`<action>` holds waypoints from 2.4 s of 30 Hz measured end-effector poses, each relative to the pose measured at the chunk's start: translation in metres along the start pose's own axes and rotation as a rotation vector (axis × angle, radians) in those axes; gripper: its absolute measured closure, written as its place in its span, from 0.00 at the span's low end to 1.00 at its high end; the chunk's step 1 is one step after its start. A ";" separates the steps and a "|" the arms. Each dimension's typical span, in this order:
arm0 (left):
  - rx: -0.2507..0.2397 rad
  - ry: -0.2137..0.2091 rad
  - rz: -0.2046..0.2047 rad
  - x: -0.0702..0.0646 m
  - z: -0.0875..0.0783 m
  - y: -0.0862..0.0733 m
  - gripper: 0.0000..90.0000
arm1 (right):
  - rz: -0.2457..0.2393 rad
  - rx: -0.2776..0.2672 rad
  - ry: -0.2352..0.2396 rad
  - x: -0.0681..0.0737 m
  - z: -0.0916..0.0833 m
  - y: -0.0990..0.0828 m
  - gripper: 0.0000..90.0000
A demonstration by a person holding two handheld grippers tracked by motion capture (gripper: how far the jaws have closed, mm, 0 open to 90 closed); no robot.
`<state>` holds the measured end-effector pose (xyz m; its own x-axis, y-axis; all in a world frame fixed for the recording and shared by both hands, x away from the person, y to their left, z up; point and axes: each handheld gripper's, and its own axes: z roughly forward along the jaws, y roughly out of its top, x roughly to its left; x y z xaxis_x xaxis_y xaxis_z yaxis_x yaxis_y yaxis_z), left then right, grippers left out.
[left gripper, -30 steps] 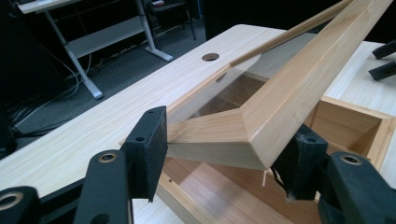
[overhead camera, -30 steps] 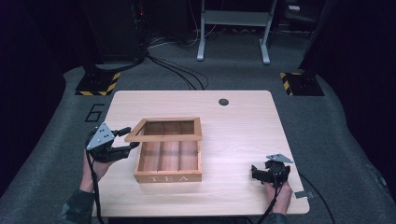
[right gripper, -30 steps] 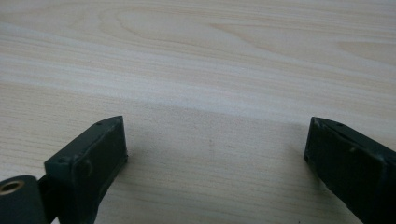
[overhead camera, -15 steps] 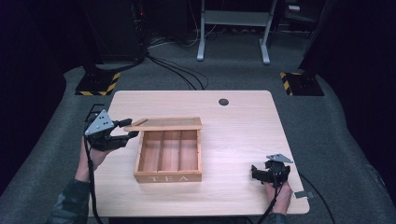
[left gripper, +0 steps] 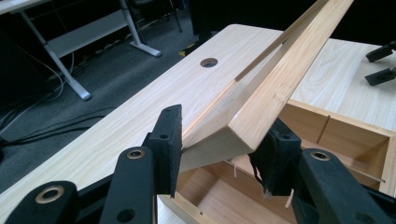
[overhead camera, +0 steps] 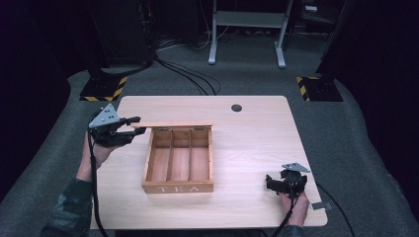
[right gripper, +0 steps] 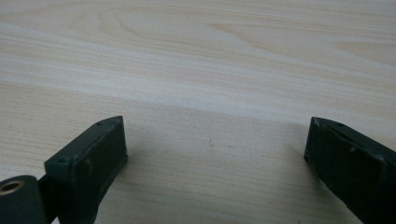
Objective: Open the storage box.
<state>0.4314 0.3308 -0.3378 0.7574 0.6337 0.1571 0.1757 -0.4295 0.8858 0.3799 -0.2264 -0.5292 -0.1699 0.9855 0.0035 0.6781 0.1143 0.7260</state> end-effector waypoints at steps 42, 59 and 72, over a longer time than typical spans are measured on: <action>0.038 -0.043 -0.036 0.044 0.015 0.030 0.71 | 0.001 -0.003 0.001 0.000 0.000 0.000 0.06; 0.033 -0.038 -0.037 0.044 0.015 0.030 0.71 | 0.002 -0.003 0.001 0.000 0.000 0.000 0.06; 0.034 -0.038 -0.037 0.044 0.015 0.030 0.71 | 0.001 0.000 0.000 0.000 0.000 0.000 0.06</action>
<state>0.4795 0.3363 -0.3112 0.7733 0.6250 0.1072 0.2247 -0.4281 0.8754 0.3799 -0.2264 -0.5293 -0.1693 0.9856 0.0043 0.6782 0.1134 0.7261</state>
